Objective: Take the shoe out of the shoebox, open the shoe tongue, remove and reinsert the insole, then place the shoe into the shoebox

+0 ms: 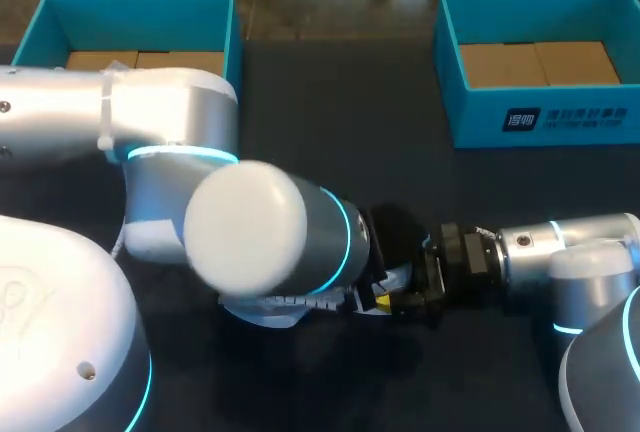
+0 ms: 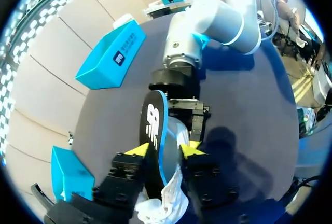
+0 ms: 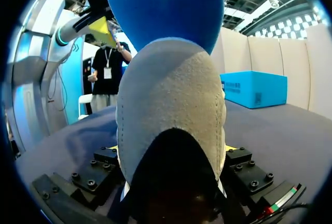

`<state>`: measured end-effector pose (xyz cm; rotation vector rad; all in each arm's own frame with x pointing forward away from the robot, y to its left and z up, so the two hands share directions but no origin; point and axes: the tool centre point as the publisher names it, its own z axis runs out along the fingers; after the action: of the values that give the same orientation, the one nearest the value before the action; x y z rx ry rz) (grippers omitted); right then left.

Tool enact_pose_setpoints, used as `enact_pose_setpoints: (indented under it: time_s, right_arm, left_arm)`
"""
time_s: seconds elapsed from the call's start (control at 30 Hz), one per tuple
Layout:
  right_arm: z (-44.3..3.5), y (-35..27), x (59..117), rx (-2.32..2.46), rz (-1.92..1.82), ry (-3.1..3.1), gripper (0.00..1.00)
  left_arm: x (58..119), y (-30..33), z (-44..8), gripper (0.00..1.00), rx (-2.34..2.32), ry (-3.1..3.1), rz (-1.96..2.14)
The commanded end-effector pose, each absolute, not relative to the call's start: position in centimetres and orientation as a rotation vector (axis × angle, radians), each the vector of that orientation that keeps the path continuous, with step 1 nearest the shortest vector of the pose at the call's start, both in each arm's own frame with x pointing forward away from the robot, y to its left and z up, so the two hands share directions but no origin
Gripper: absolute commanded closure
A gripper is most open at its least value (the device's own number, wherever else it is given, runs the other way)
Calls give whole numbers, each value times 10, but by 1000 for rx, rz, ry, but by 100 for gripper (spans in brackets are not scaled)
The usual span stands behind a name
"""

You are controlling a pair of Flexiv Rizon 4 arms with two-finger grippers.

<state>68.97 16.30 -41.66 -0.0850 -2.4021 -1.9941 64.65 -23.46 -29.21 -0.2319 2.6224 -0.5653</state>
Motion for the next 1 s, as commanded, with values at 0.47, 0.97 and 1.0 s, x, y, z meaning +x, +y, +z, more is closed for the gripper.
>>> enact_pose_setpoints:
  time_s: [0.47,0.97,1.0]
  right_arm:
    - [-416,165,690,-85,-1988,-2405,100]
    - [-416,165,690,-85,-1988,-2405,100]
    - [-416,165,690,-85,-1988,-2405,100]
  left_arm:
    - [650,-232,-318,57,-287,2499,-563]
    - [658,-236,-330,46,-319,2384,-569]
    - [658,-237,-331,44,-318,2386,-569]
